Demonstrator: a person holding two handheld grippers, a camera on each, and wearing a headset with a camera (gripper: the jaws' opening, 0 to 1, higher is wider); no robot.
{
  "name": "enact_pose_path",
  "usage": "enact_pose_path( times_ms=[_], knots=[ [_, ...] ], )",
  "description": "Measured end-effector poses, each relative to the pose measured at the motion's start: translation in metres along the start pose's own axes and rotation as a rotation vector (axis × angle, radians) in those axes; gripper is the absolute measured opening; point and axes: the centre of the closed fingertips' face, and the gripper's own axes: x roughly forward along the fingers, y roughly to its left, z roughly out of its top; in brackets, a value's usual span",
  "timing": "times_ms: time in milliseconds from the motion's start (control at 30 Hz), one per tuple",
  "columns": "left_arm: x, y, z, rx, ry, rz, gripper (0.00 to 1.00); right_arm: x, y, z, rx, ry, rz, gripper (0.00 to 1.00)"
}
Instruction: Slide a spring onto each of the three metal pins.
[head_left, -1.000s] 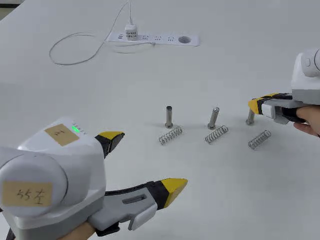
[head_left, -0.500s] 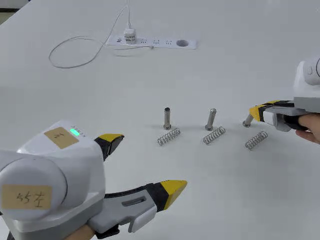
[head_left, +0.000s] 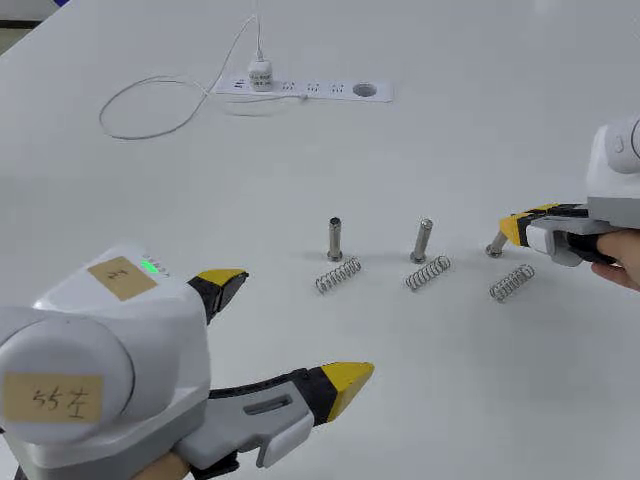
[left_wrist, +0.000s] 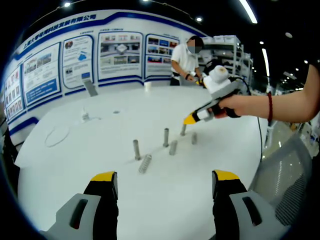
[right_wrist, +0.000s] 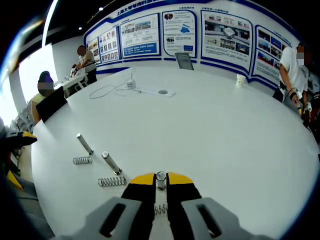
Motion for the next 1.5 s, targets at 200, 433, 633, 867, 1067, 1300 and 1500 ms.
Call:
enact_pose_path(
  times_ms=[200,433,633,867,1067,1300,1500],
  knots=[
    [0.000,-0.001,0.000,0.002,0.000,-0.002,0.79,-0.003,0.000,-0.002,0.000,0.007,-0.004,0.08],
    [0.000,-0.002,0.001,0.004,-0.002,-0.003,0.79,-0.008,-0.001,-0.004,0.001,0.018,-0.006,0.08],
    [0.000,-0.003,0.002,0.008,-0.003,-0.007,0.79,-0.012,0.000,-0.006,0.006,0.033,-0.010,0.08],
    [0.001,-0.005,0.002,0.011,-0.003,-0.010,0.79,-0.013,-0.001,-0.010,0.006,0.049,-0.008,0.08],
    [0.000,-0.005,0.002,0.012,-0.002,-0.011,0.79,-0.013,0.000,-0.011,0.007,0.052,-0.002,0.09],
    [0.000,-0.005,0.002,0.012,-0.002,-0.009,0.78,-0.014,0.002,-0.011,0.000,0.051,0.004,0.09],
    [0.000,-0.005,0.002,0.015,-0.001,-0.009,0.78,-0.013,0.003,-0.011,0.006,0.054,0.012,0.09]
  ],
)
